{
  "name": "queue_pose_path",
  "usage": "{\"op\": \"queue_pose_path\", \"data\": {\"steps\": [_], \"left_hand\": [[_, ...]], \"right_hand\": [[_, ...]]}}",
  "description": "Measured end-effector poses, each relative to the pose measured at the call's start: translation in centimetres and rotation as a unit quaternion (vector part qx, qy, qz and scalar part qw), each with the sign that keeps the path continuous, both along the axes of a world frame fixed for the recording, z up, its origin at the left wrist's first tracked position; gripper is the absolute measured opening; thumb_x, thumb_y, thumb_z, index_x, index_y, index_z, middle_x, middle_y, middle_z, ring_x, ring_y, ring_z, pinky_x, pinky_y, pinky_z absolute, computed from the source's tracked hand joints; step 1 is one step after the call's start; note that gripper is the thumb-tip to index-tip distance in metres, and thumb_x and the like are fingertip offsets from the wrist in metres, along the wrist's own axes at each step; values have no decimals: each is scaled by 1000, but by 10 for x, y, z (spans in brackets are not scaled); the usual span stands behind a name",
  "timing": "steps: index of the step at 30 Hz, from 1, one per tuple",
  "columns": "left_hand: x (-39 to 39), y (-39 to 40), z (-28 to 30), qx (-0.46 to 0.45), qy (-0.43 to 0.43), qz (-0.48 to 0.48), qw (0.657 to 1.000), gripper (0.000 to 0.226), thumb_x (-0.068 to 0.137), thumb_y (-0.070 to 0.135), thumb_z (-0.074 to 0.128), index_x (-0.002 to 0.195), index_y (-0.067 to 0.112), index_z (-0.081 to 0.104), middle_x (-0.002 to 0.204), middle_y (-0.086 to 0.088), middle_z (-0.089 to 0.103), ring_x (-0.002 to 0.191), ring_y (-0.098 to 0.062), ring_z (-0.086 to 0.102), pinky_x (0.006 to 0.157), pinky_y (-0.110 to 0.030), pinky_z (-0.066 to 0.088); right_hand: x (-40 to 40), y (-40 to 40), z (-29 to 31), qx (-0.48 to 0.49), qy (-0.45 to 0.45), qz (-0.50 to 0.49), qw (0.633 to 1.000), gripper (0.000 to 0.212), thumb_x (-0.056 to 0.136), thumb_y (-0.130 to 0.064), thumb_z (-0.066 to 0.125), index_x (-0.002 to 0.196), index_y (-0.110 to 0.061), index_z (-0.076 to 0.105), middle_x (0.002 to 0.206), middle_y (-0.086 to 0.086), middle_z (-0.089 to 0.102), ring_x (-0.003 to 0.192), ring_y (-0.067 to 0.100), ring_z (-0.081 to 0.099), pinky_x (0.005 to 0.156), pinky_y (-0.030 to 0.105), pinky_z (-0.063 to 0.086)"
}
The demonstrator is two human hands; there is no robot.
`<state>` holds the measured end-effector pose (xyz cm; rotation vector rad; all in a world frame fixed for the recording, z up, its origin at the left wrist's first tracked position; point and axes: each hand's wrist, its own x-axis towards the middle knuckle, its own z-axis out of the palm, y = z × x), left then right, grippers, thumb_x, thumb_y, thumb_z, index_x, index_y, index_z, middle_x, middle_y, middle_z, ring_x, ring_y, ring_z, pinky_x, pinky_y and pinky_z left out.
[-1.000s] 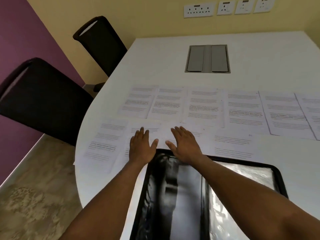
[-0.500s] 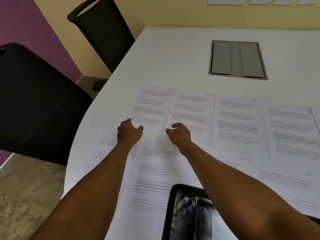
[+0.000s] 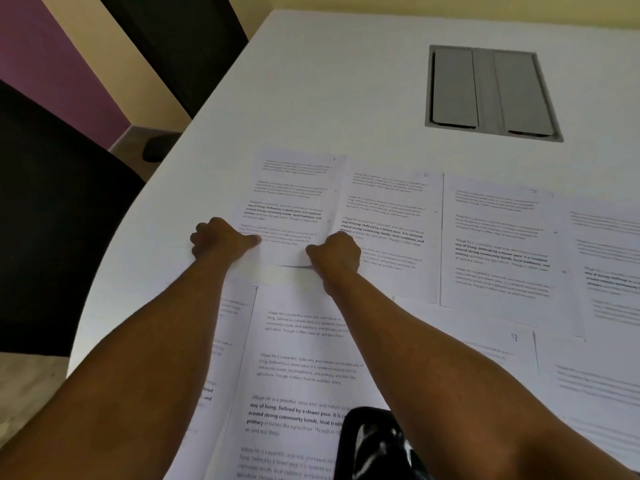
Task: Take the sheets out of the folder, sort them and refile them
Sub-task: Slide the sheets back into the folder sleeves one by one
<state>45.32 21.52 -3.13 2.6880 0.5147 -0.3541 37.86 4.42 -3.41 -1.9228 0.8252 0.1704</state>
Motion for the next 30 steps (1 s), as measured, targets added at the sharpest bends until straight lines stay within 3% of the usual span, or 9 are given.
{"op": "queue_pose_path", "data": {"steps": [2,5,8,11,14,16,20,24,30], "left_hand": [[6,2,3,-21,17,6,1000,90,63,58,81,126,2,50,127,-20,53,118,-38,49,96,-45,46],[19,1,2,-50,35,-2,998,89,61,66,76,121,4,57,122,-17,57,113,-36,53,88,-40,48],[19,-6,9,-111,-5,11,994,77,75,62,68,126,5,56,130,-16,56,116,-35,54,89,-38,47],[12,-9,6,-196,-35,41,979,69,87,49,63,140,9,44,145,-9,44,131,-29,44,102,-35,39],[-5,-14,12,-265,-51,49,962,67,88,47,63,141,10,44,145,-9,44,128,-27,47,105,-34,40],[-23,-19,28,-324,-45,50,944,65,87,46,64,137,8,49,138,-9,52,119,-26,54,101,-39,47],[-74,-34,60,-428,-51,56,901,25,92,23,63,113,9,65,111,-8,67,94,-22,64,79,-34,55],[-145,-49,78,-478,-43,20,877,27,93,13,61,120,12,63,114,-6,67,102,-22,65,92,-35,52],[-256,-78,83,-535,-18,-10,844,23,95,16,60,118,19,64,111,1,69,100,-16,66,91,-31,51]], "right_hand": [[2,-2,2,-19,-5,12,1000,6,85,-6,58,80,-9,57,76,2,60,74,19,61,60,26,49],[5,-9,4,-22,-39,-19,999,17,86,-3,56,72,-12,55,85,8,68,81,26,68,76,39,59],[7,-18,8,18,-93,-66,993,18,85,-4,59,68,-12,57,79,5,68,75,27,71,74,44,60],[-3,-27,18,78,-120,-109,984,15,87,-4,61,75,-11,62,77,2,68,64,19,71,66,35,61],[-26,-39,31,134,-138,-128,973,15,90,-5,63,79,-15,63,90,1,69,63,14,70,57,21,57],[-54,-48,46,168,-150,-136,965,9,90,-6,65,86,-14,65,95,1,70,67,14,70,66,26,60],[-120,-66,68,208,-151,-132,957,4,89,-8,67,93,-11,67,97,5,71,78,17,71,68,26,59],[-196,-85,83,217,-138,-130,958,7,90,-10,68,96,-8,67,99,8,71,89,19,68,61,21,55],[-309,-125,85,218,-105,-129,962,12,89,-13,69,100,-11,67,100,5,73,93,21,69,63,24,55]]}}
